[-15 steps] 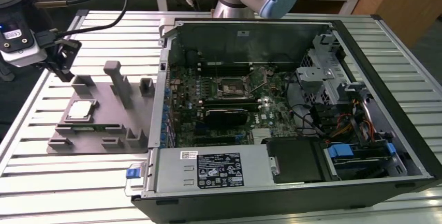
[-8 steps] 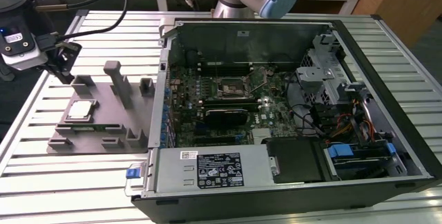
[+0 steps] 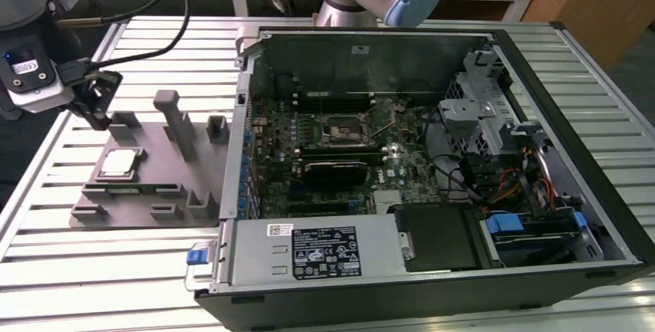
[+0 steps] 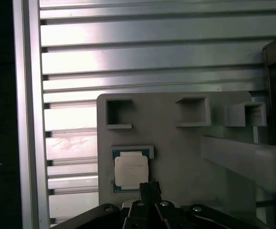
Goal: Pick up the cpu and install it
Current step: 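Pick up the cpu and move it towards the insertion slot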
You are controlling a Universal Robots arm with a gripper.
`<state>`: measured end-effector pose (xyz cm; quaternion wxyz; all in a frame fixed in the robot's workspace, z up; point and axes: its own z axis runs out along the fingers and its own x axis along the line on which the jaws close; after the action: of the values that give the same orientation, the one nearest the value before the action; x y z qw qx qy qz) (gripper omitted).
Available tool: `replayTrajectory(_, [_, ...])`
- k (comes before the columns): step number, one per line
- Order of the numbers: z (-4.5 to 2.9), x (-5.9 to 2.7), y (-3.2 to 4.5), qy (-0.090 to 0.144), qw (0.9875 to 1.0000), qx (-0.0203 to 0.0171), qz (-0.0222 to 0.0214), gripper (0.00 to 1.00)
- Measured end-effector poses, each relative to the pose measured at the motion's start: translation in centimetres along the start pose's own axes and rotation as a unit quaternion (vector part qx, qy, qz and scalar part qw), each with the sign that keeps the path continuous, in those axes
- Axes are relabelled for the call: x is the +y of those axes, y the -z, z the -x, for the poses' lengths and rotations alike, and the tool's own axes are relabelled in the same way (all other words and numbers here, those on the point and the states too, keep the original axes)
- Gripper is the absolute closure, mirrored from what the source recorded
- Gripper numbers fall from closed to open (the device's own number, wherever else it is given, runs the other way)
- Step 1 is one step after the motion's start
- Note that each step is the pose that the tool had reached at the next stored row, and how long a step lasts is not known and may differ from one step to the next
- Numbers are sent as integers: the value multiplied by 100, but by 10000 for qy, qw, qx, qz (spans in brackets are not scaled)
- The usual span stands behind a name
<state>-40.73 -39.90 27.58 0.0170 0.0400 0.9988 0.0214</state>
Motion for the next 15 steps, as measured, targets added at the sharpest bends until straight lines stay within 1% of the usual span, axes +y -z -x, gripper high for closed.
replayTrajectory(15, [-49, -12, -201, 0, 10000, -1, -4, 89])
